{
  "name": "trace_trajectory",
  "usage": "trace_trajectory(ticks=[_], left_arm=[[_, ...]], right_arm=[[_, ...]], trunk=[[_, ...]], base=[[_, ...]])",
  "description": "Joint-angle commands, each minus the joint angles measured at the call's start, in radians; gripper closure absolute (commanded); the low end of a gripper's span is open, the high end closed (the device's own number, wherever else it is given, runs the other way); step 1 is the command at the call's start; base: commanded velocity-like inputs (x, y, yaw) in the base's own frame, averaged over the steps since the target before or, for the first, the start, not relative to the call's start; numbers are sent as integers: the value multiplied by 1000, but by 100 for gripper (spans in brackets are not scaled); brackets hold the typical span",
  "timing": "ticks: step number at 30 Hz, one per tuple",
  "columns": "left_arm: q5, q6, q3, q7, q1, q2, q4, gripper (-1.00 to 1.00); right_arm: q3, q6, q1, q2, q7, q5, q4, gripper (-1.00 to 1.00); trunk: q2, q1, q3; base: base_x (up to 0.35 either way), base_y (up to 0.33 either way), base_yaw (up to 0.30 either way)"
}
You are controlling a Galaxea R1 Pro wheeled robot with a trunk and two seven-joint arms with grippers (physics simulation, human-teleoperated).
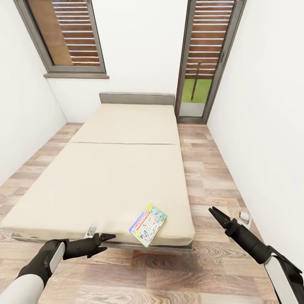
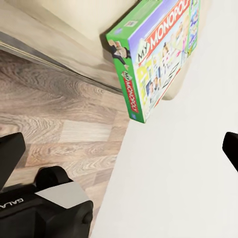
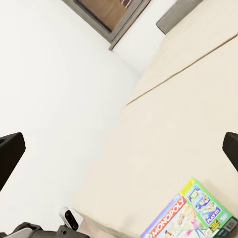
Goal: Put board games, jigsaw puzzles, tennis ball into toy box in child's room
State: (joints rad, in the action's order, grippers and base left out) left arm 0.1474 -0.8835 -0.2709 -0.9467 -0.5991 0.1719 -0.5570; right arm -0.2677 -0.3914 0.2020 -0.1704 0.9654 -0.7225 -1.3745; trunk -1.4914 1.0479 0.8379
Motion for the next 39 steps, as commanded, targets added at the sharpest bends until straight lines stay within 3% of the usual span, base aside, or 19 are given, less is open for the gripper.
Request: trace_trajectory(ticks=[1,31,34,39], left_arm=[[0,-5,-2,-3,-1,0,0,-100],[-1,-4,2,-10,-1,-3,-11,-100],[-1,-4,16,-11,-1,-6,-12,-100],[-1,-3,74,-13,-1,-8,-13,-100]], right_arm=[[0,-9,0,0,3,-8,0,-100],[-2,-9,0,-1,12,-7,-3,-100],[-2,-9,0,-1,12,-7,-3,-100],[-1,-9,0,-1,12,-7,-3,-100]], trunk=[[-8,4,2],[-218,119,47],[-218,119,42],[-218,119,34]], base=[[0,0,0],[0,0,0],[0,0,0],[0,0,0]])
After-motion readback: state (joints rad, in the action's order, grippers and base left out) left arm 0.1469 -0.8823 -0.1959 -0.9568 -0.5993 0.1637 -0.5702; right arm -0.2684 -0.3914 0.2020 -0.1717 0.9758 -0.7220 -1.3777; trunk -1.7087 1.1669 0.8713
